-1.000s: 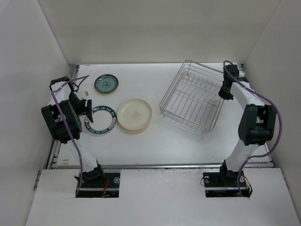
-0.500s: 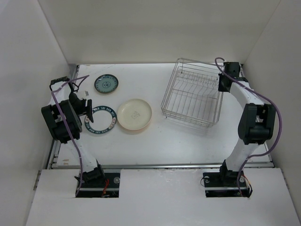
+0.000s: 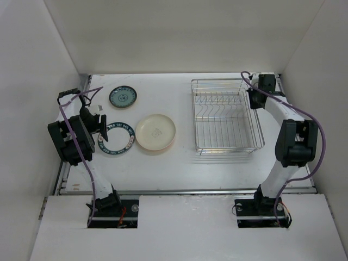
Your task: Unload the plates from the dish rack
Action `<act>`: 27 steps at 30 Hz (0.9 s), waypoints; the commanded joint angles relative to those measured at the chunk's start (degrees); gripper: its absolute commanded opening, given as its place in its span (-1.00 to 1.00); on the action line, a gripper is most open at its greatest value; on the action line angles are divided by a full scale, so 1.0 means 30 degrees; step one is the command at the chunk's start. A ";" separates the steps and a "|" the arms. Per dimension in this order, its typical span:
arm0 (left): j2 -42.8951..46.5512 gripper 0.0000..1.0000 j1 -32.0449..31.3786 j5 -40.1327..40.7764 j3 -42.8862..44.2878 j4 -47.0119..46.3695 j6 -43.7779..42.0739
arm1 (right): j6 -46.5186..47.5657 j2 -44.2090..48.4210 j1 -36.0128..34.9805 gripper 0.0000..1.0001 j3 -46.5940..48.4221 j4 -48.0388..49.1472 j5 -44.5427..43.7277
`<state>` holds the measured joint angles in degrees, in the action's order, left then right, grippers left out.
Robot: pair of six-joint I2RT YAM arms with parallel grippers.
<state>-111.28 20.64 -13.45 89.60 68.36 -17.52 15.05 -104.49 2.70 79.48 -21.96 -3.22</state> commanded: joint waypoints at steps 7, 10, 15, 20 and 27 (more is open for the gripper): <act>0.0474 0.24 -0.0026 -0.0174 0.0015 0.0505 -0.0254 | -0.0473 0.1222 -0.0197 0.79 0.1689 0.0143 -0.0976; 0.0474 0.24 -0.0026 -0.0348 0.0015 0.0679 -0.0254 | -0.1293 0.2216 -0.0197 0.91 0.1689 0.0346 -0.0976; 0.0679 0.24 -0.0026 -0.0350 0.0191 0.0681 -0.0254 | -0.3193 0.4239 -0.0197 1.00 0.2158 0.1018 -0.1589; 0.1964 0.24 -0.0026 -0.0176 0.0191 0.0273 -0.0022 | -0.5745 0.6409 -0.0197 1.00 0.2568 0.1195 -0.3576; 0.4572 0.27 0.0148 0.2693 0.0601 -0.2157 0.2437 | -1.1574 0.7404 0.1473 1.00 0.2456 -0.1734 -0.7447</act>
<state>-104.14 20.64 -10.22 89.62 64.97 -14.35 -9.69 -83.72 5.13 88.79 -23.03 -18.41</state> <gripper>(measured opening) 0.633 0.999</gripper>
